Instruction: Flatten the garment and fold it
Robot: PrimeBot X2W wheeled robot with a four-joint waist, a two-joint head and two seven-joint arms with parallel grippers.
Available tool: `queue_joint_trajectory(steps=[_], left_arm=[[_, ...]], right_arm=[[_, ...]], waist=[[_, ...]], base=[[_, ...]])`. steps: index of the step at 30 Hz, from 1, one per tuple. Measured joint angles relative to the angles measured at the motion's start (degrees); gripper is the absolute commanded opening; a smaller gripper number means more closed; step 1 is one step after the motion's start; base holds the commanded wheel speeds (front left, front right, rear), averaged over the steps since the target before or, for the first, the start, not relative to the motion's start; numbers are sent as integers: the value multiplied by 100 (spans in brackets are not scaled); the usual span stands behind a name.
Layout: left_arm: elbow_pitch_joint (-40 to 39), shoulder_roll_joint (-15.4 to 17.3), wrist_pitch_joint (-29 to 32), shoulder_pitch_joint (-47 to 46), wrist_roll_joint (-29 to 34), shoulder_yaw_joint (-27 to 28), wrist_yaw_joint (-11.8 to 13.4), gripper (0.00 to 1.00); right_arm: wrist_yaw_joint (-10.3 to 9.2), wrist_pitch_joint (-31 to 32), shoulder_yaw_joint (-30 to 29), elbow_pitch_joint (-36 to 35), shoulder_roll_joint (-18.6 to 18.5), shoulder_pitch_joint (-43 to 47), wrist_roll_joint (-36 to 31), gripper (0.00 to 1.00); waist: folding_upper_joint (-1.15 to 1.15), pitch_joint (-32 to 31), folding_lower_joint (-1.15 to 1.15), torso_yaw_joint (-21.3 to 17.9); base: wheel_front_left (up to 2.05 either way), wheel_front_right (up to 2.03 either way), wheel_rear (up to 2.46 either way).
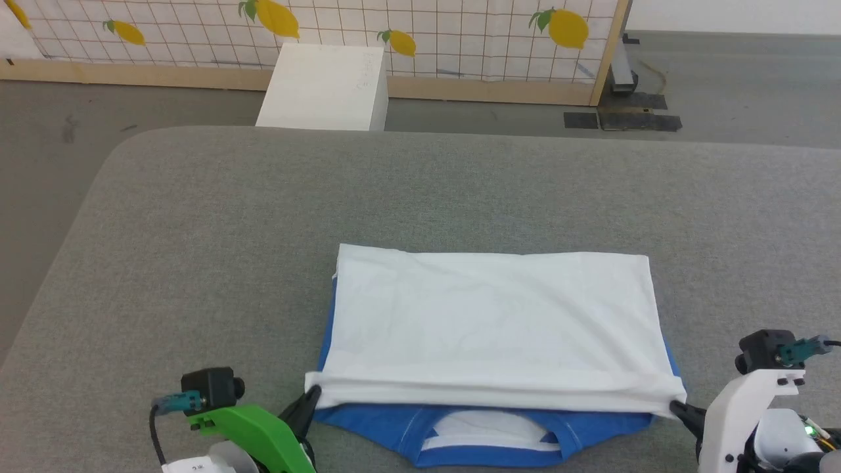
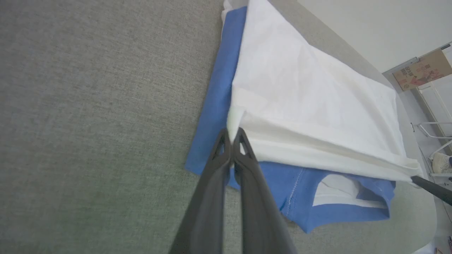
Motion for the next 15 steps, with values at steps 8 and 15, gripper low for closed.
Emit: queue_joint_trajectory(steps=[8, 15], left_arm=[[152, 20, 277, 53, -65, -66, 201, 3], [131, 34, 565, 105, -162, -55, 410, 100]], right_arm=[[0, 43, 156, 93, -31, 4, -44, 0], [0, 94, 261, 111, -133, 7, -41, 100]], waist=[[0, 40, 0, 1], [0, 11, 0, -4]], base=[[0, 0, 0], [0, 0, 0]])
